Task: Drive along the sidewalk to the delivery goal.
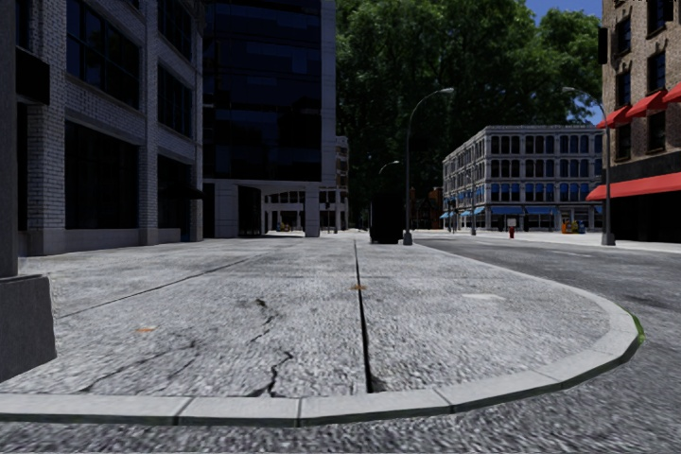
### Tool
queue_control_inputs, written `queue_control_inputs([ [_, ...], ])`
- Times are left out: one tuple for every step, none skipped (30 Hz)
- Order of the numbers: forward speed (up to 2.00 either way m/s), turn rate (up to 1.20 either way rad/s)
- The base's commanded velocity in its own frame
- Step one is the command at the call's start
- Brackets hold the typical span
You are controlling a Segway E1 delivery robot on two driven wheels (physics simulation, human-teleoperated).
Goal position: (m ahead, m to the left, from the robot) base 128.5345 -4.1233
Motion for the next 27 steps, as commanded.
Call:
queue_control_inputs([
  [2.00, 0.10],
  [2.00, 0.00],
  [2.00, 0.00],
  [2.00, 0.01],
  [2.00, 0.01],
  [2.00, 0.46],
  [2.00, 0.58],
  [2.00, 0.62],
  [2.00, 0.62],
  [2.00, 0.49],
  [2.00, 0.07],
  [2.00, 0.03],
  [2.00, 0.47],
  [2.00, 0.67],
  [2.00, 0.78],
  [2.00, 0.80],
  [2.00, 0.35],
  [2.00, 0.00],
  [2.00, 0.00],
  [2.00, 0.00],
  [2.00, 0.00],
  [2.00, 0.00],
  [2.00, 0.00],
  [2.00, 0.53],
  [2.00, 1.05],
  [2.00, 1.20],
  [2.00, 1.20],
])
